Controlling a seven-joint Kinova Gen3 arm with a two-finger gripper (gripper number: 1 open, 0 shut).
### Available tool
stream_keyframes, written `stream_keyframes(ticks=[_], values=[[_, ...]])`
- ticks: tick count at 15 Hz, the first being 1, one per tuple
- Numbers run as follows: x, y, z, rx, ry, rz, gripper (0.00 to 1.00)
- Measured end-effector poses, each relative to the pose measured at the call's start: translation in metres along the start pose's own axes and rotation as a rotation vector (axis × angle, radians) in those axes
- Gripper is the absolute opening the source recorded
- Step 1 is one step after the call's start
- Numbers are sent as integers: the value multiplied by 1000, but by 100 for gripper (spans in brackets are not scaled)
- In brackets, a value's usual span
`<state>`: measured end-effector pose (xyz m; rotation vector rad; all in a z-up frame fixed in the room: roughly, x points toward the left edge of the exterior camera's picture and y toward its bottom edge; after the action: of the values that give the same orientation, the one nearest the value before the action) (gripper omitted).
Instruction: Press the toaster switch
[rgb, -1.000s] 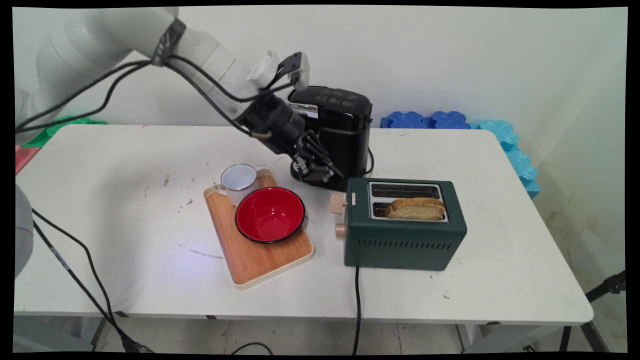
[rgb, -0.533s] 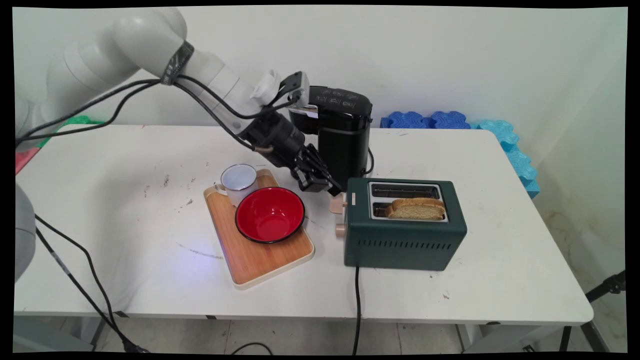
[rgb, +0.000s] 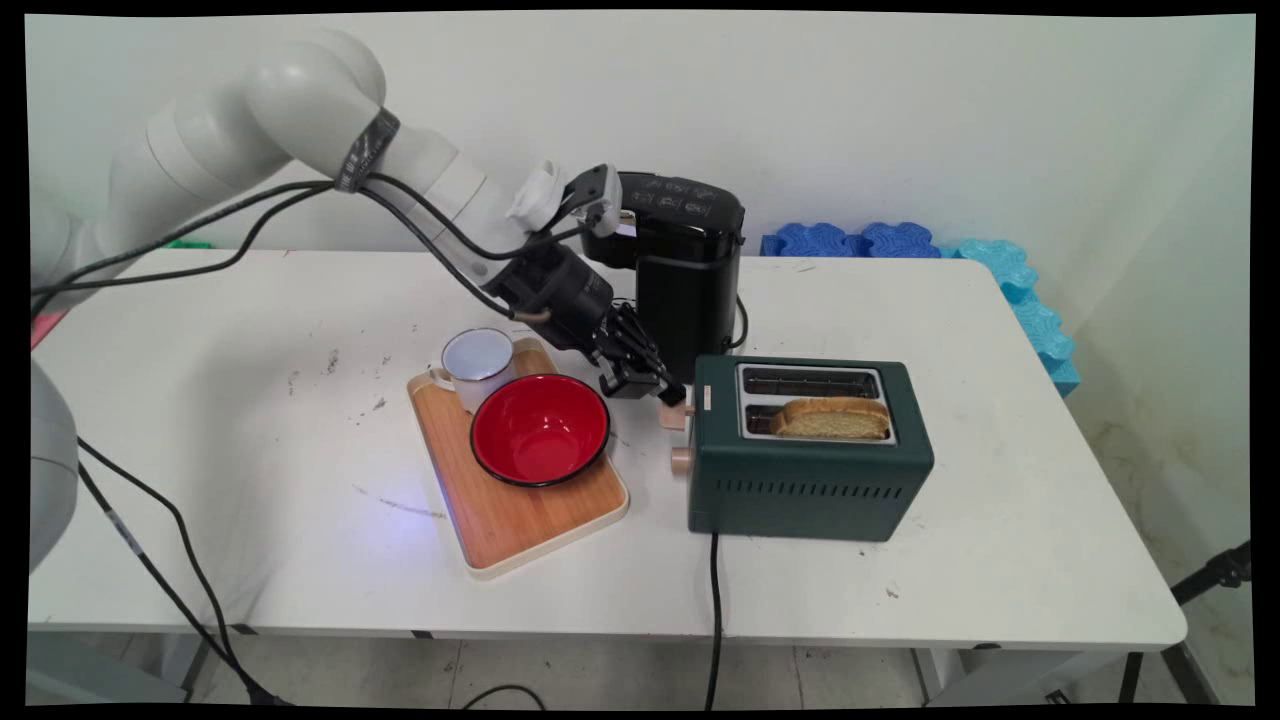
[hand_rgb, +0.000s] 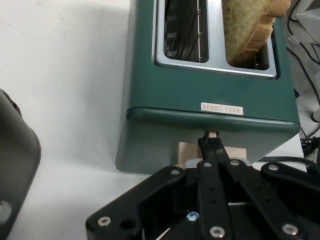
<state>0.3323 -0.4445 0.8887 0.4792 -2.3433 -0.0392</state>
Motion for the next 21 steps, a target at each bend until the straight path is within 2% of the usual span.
stream_keyframes(ticks=[13, 21], values=[[-15, -1, 17, -14, 6, 83, 0], [-26, 0, 23, -5, -1, 114, 0]])
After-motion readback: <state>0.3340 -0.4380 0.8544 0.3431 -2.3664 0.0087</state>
